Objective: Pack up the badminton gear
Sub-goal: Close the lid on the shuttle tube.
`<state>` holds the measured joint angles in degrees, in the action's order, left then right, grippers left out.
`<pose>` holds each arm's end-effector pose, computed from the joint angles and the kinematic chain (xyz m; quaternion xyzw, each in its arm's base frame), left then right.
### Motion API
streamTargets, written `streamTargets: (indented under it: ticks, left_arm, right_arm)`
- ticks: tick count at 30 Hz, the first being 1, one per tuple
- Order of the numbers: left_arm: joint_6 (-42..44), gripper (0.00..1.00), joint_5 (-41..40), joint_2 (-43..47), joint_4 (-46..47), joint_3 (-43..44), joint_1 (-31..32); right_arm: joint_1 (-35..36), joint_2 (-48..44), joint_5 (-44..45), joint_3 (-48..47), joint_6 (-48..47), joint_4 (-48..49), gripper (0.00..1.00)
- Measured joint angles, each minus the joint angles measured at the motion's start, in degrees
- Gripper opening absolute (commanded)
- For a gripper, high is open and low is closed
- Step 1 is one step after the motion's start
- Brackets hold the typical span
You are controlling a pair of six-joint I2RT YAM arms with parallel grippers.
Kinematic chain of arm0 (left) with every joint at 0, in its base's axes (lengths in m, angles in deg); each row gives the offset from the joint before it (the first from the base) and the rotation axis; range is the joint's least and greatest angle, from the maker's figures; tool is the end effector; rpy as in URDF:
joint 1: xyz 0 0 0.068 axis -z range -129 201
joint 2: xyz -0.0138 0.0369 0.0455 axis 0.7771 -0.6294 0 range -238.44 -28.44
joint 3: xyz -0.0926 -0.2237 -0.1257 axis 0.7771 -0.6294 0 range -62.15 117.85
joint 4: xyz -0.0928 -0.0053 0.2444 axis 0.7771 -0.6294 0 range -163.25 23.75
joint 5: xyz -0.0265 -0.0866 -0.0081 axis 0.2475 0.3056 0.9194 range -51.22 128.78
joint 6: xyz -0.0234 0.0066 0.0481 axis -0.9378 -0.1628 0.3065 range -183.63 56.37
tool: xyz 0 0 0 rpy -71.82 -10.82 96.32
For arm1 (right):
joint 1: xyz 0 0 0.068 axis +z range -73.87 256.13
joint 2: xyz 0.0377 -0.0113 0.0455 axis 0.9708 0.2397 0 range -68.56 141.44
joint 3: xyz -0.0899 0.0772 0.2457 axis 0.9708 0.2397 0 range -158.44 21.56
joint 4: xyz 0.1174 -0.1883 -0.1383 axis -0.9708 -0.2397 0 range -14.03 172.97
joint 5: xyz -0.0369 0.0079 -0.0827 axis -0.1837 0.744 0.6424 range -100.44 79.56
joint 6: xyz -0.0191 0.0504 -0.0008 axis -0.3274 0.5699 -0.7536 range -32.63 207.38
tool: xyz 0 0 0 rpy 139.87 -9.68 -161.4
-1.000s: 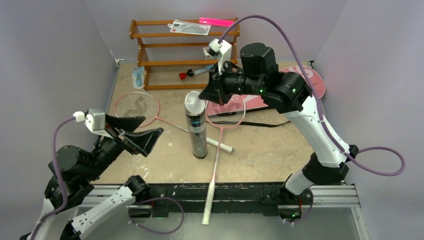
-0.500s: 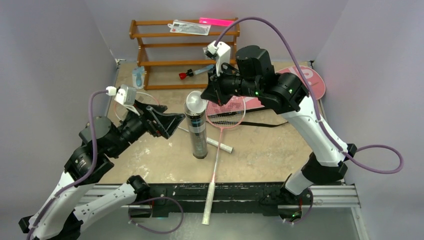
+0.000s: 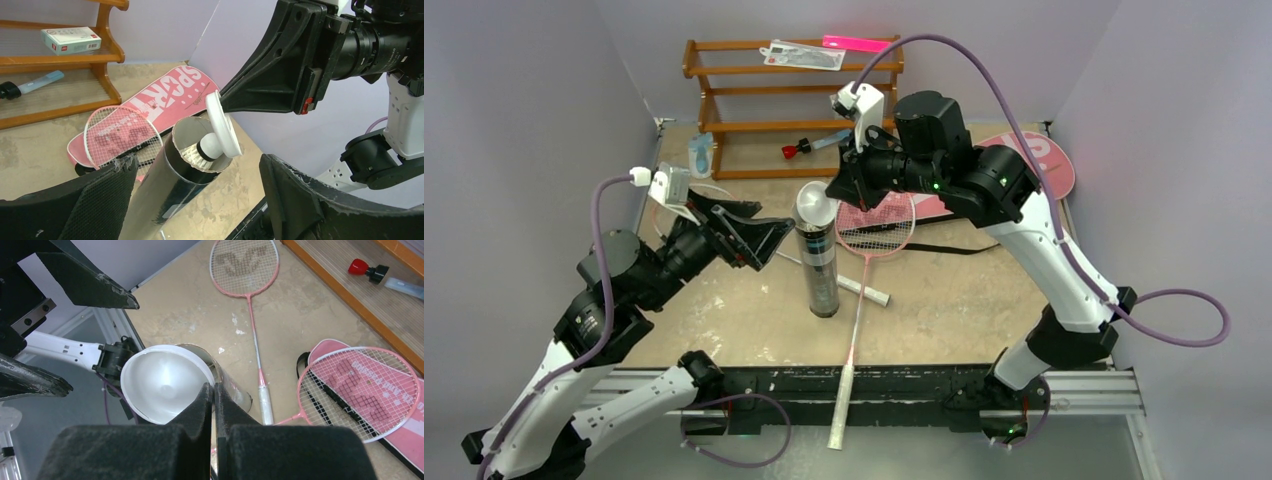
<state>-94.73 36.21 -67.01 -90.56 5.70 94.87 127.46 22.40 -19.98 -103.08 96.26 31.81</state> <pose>0.0784 -0.0731 0.4598 0.0587 0.6732 -0.4365 0.5940 0.1823 0.2372 0.5304 -0.3367 0.7313 0.3536 0.4763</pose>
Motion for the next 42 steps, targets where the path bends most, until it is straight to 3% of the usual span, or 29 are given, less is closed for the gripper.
streamTargets:
  ticks: [19,30,37,42]
  left_arm:
    - [0.11,0.83,-0.90,-2.80,0.79,0.57,0.00]
    - [0.33,0.70,-2.60,-5.03,1.14,0.57,0.00]
    - [0.76,0.52,-3.48,-5.68,1.16,0.55,0.00]
    - [0.90,0.50,-4.02,-5.62,1.16,0.50,0.00]
  right_arm:
    - [0.02,1.66,-0.17,0.00,-0.46,-0.15,0.02]
    - [0.04,1.66,-0.46,0.00,-0.96,-0.46,0.04]
    - [0.04,1.66,-0.46,0.00,-1.07,-0.55,0.16]
    - [0.04,1.66,-0.46,0.00,-1.09,-0.70,0.23]
